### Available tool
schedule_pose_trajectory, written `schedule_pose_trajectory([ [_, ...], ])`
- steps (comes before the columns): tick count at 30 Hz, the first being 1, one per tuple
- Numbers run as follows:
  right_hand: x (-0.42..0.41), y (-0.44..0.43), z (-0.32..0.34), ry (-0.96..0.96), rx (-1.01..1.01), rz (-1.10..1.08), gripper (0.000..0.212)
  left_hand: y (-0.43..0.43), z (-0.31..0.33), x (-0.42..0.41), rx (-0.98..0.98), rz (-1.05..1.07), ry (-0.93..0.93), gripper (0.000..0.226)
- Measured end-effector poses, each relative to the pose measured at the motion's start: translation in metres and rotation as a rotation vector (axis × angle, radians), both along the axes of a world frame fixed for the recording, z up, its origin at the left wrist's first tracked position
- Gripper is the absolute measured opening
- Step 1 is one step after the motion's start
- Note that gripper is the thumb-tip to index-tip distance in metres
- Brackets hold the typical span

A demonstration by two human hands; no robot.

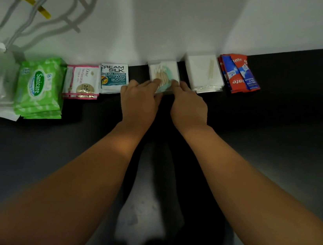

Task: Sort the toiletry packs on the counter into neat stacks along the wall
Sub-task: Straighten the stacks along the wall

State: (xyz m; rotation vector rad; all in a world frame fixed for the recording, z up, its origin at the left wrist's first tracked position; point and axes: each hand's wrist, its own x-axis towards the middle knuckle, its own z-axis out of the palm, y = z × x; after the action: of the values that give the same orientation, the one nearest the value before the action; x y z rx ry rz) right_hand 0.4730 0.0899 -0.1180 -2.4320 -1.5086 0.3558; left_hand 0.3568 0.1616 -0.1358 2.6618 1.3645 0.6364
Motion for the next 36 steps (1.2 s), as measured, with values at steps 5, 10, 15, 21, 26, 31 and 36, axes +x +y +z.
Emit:
schedule_pose_trajectory([
  [5,-0.012,-0.012,0.012,0.056,0.046,-0.048,0.058,-0.005,0.009,-0.013,-0.017,-0.01,-0.125,0.047],
  [10,-0.045,-0.007,0.018,0.123,0.426,0.092,0.043,0.006,0.014,-0.053,0.055,0.056,-0.162,0.036],
  [15,-0.072,0.036,0.013,0.177,0.353,0.313,0.045,0.053,0.029,-0.089,0.001,0.055,0.027,0.056],
  [21,-0.072,0.085,0.008,0.044,0.088,0.434,0.05,0.096,0.055,-0.092,-0.191,-0.07,0.424,0.098],
  [26,-0.066,0.104,0.01,-0.008,0.001,0.488,0.042,0.116,0.054,-0.09,-0.217,-0.124,0.658,0.095],
  [31,-0.071,0.107,0.009,-0.083,-0.009,0.516,0.035,0.122,0.045,-0.099,-0.202,-0.185,0.644,0.089],
  [36,-0.074,0.096,0.005,-0.091,0.005,0.528,0.04,0.113,0.049,-0.103,-0.156,-0.215,0.578,0.077],
])
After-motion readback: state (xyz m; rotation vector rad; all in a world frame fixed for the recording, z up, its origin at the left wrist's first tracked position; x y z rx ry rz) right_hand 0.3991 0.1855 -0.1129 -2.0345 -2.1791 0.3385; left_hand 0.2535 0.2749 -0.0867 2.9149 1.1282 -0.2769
